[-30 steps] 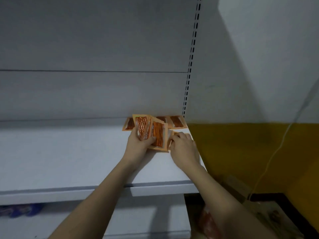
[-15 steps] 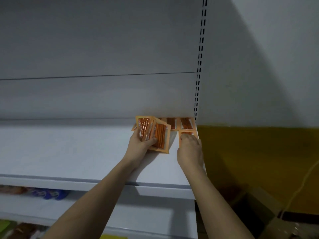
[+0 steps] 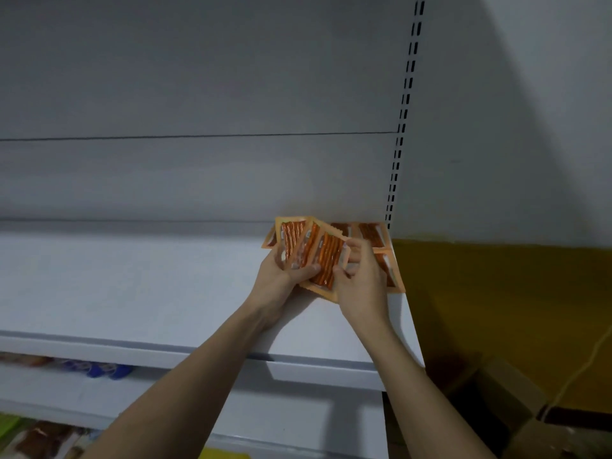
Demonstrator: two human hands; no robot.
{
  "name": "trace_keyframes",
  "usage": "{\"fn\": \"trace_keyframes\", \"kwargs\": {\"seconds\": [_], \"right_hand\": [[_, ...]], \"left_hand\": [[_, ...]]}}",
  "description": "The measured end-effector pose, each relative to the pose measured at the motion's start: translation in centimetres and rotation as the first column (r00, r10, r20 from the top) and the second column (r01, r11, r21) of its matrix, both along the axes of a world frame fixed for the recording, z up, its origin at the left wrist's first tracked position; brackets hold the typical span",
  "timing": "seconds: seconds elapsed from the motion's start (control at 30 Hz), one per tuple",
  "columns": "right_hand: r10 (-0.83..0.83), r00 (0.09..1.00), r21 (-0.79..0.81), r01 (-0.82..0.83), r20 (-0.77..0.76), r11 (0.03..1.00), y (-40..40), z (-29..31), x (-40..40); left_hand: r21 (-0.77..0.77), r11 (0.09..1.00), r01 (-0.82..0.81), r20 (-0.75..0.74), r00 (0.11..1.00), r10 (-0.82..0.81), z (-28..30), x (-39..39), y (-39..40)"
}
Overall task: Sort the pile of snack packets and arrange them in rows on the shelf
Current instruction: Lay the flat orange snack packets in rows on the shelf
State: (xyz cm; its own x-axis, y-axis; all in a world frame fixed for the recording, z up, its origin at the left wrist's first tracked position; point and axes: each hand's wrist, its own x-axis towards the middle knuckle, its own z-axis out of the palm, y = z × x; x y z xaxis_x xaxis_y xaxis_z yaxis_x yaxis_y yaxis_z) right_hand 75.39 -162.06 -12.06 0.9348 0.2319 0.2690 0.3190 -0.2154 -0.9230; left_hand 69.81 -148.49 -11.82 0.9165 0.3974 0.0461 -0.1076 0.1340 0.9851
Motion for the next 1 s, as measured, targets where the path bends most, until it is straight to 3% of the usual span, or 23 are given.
{"fn": "trace_keyframes", "kwargs": {"seconds": [0.1, 0.17, 0.23, 0.3, 0.37, 0.67, 0.83, 1.0], "right_hand": [[-0.025, 0.999, -0.100, 0.029, 0.042, 0.995, 0.8, 0.3, 0.3], [-0.018, 0.994, -0.264, 0.045, 0.106, 0.964, 1.0, 0.7, 0.3], [-0.009, 0.958, -0.527, 0.166, 0.287, 0.834, 0.9, 0.9, -0.4], [0.108, 0.879, -0.650, 0.255, 0.464, 0.715, 1.1, 0.7, -1.8], [0.237, 0.856, -0.716, 0.200, 0.460, 0.669, 1.6, 0.0, -2.7], [0.299, 0.902, -0.745, 0.036, 0.311, 0.667, 1.5, -1.0, -1.8], [0.212, 0.900, -0.695, 0.127, 0.381, 0.708, 1.0, -1.3, -2.0], [0.193, 0.896, -0.706, 0.167, 0.400, 0.689, 1.2, -1.6, -1.9]], "left_hand": [[0.063, 0.993, -0.102, 0.000, 0.995, 0.102, 0.2, -0.9, 1.5], [0.156, 0.964, -0.214, 0.002, 0.976, 0.216, -0.2, -1.9, 3.3], [0.195, 0.936, -0.292, -0.004, 0.955, 0.298, -0.7, -2.9, 4.6], [0.197, 0.928, -0.317, 0.005, 0.946, 0.323, -1.0, -3.4, 5.0], [0.219, 0.930, -0.295, 0.015, 0.954, 0.299, -1.1, -3.3, 4.9], [0.214, 0.937, -0.275, -0.006, 0.959, 0.283, -1.2, -3.1, 4.9], [0.252, 0.930, -0.267, 0.002, 0.961, 0.275, -0.8, -3.2, 4.5], [0.220, 0.939, -0.264, -0.002, 0.963, 0.271, -0.8, -3.6, 4.4]]}}
